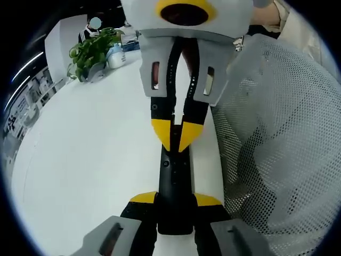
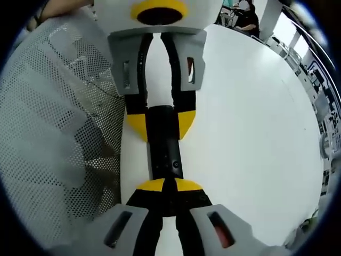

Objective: Press the specified remote control buttons in sequence, fully releasing each button before pressing the next.

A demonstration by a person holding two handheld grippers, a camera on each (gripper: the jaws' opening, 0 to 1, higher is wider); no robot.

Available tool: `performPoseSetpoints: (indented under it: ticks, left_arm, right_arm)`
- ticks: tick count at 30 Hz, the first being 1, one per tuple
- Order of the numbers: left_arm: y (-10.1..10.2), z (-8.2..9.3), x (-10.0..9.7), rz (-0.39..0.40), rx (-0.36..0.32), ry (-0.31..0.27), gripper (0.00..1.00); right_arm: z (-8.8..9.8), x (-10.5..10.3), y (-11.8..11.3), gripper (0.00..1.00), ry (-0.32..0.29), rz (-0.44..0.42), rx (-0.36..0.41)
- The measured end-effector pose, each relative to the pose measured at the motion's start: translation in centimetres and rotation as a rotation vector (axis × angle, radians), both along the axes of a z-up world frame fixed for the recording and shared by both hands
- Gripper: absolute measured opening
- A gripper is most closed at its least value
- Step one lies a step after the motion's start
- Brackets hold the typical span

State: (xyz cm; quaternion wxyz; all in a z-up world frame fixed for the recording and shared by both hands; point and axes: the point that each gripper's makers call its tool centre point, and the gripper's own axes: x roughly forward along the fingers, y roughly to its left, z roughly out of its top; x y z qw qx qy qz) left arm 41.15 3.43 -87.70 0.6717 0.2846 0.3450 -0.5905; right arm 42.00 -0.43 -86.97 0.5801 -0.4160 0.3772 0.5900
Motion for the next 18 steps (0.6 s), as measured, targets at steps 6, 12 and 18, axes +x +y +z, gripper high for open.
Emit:
performPoseSetpoints:
  ticks: [6,12,18]
  left_arm:
    - [-0.02,0.02,0.00,0.002,0.002,-0.004,0.25]
    - [-0.02,0.01,0.00,0.002,0.002,-0.004,0.25]
    - [-0.02,0.04,0.00,0.002,0.000,-0.002,0.25]
  right_arm:
    - [0.05,0.02,0.14,0.03,-0.004,0.000,0.009]
    - [0.03,-0.18,0.30,0.02,-0.045,0.083,-0.012]
    - [0.08,-0.09,0.42,0.02,-0.037,0.085,-0.014]
